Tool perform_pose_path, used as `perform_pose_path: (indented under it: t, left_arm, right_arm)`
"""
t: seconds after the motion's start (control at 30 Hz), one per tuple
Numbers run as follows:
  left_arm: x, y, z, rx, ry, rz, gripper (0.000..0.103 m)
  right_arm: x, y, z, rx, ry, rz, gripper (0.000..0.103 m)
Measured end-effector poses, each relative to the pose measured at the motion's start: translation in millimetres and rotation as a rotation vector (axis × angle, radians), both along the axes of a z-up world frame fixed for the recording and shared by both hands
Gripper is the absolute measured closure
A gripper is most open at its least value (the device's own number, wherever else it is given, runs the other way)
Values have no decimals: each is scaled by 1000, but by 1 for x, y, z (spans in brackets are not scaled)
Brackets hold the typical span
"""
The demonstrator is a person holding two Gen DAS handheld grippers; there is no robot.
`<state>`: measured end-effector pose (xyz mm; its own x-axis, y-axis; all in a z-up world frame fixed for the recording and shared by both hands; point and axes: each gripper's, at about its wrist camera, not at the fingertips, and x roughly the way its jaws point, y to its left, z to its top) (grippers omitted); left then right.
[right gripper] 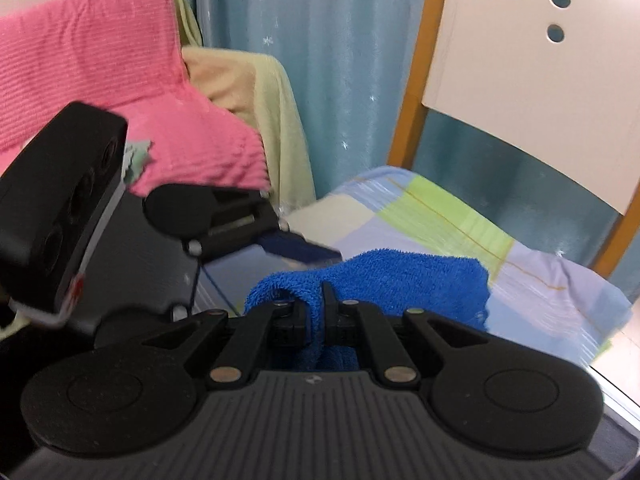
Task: Clean container
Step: 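Press the towel onto the jar base with the right gripper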
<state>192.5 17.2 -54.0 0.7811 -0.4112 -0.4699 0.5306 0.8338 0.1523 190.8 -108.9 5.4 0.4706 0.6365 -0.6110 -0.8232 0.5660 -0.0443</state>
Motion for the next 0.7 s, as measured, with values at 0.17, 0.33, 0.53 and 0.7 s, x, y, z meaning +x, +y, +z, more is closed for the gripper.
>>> perform_pose_path:
  t: [0.17, 0.33, 0.53, 0.7]
  left_arm:
    - [3, -2, -1, -3, 1, 11, 17]
    - [6, -3, -2, -10, -2, 8, 17]
    - [3, -2, -1, -11, -5, 12, 17]
    - [2, -4, -1, -6, -3, 25, 17]
  right_arm:
    - [13, 3, -4, -11, -69, -73, 102]
    - [3, -5, -1, -125, -116, -69, 102]
    - [-13, -6, 7, -59, 14, -16, 98]
    - [0, 5, -1, 15, -1, -80, 99]
